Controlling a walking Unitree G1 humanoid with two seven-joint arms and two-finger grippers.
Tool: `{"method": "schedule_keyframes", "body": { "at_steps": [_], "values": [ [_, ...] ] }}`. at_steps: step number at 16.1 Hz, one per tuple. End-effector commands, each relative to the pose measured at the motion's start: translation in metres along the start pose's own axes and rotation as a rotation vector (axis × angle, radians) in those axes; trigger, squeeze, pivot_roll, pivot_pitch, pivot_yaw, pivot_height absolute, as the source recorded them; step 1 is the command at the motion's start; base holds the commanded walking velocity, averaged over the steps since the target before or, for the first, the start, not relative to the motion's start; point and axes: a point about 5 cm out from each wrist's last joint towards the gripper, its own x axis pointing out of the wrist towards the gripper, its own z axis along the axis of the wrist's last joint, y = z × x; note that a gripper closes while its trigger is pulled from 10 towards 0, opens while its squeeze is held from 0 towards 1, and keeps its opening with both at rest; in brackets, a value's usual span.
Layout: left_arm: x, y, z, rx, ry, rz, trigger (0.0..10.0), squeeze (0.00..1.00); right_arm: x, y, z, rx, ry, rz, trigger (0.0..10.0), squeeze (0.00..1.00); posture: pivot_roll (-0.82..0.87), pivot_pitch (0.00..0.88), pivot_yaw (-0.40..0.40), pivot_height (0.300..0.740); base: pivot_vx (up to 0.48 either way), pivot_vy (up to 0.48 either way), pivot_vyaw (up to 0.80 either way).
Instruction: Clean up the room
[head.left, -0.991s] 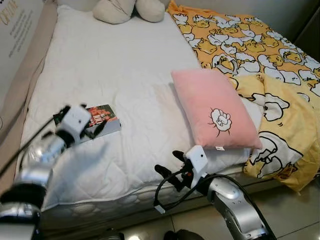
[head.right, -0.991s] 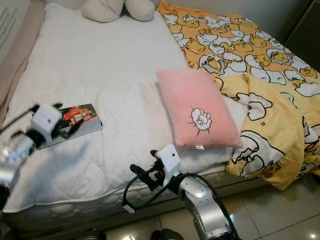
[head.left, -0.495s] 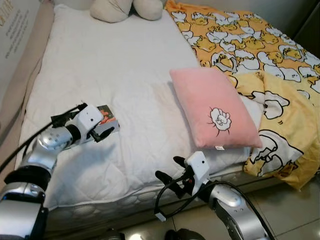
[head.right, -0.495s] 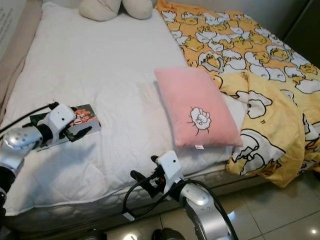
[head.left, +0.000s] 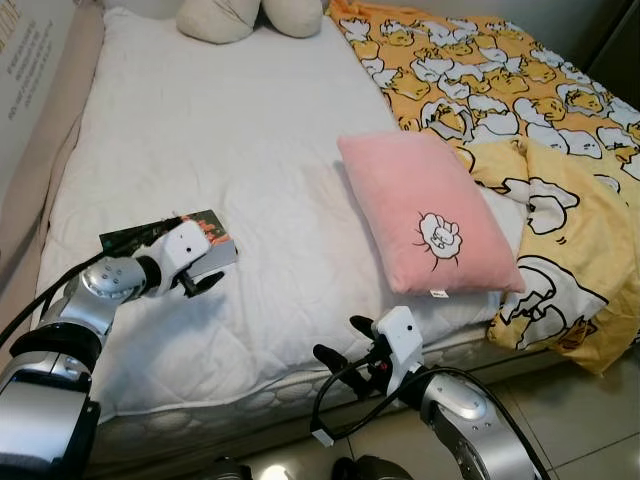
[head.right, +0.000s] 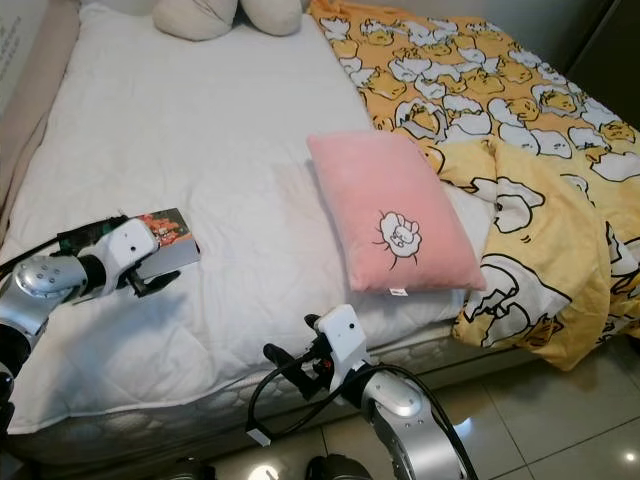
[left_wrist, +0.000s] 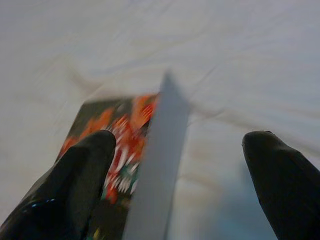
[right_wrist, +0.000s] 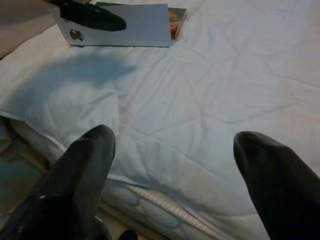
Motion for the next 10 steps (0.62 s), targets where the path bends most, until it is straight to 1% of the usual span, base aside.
{"method": "schedule_keyframes", "body": {
  "at_steps": [1,2,4,5,6,8,10],
  "values": [
    [0.003,0.005,0.002,0.004,0.032,0.047,10.0,0.00,-0.002,-0.003,0.005,-0.016,-0.006,-0.007,10.0,0.00,-0.12,0.087,-0.058,0.740,0.000,0.000,0.00],
    [0.004,0.009,-0.001,-0.013,0.084,0.131,10.0,0.00,-0.001,-0.002,0.006,-0.017,-0.006,-0.004,10.0,0.00,-0.12,0.087,-0.059,0.740,0.000,0.000,0.00],
    [0.008,0.005,-0.006,-0.094,0.128,0.161,9.9,0.00,0.000,0.000,0.007,-0.018,-0.003,0.003,10.0,0.00,-0.12,0.093,-0.064,0.740,0.000,0.000,0.00],
    [0.010,0.002,-0.010,-0.137,0.161,0.181,5.8,0.00,0.000,0.001,0.006,-0.017,0.002,0.007,10.0,0.00,-0.13,0.095,-0.067,0.740,0.000,0.000,0.00],
    [0.010,0.001,-0.011,-0.133,0.178,0.190,0.0,0.00,0.000,0.001,0.006,-0.017,0.003,0.008,10.0,0.00,-0.13,0.097,-0.067,0.740,0.000,0.000,0.00],
    [0.011,-0.003,-0.016,-0.140,0.221,0.197,0.0,0.00,-0.001,0.000,0.006,-0.019,0.007,0.008,10.0,0.00,-0.14,0.098,-0.065,0.740,0.000,0.000,0.00],
    [0.012,-0.006,-0.019,-0.145,0.232,0.186,0.0,0.00,-0.002,0.000,0.006,-0.020,0.009,0.004,10.0,0.00,-0.14,0.098,-0.064,0.740,0.000,0.000,0.00]
  ]
}}
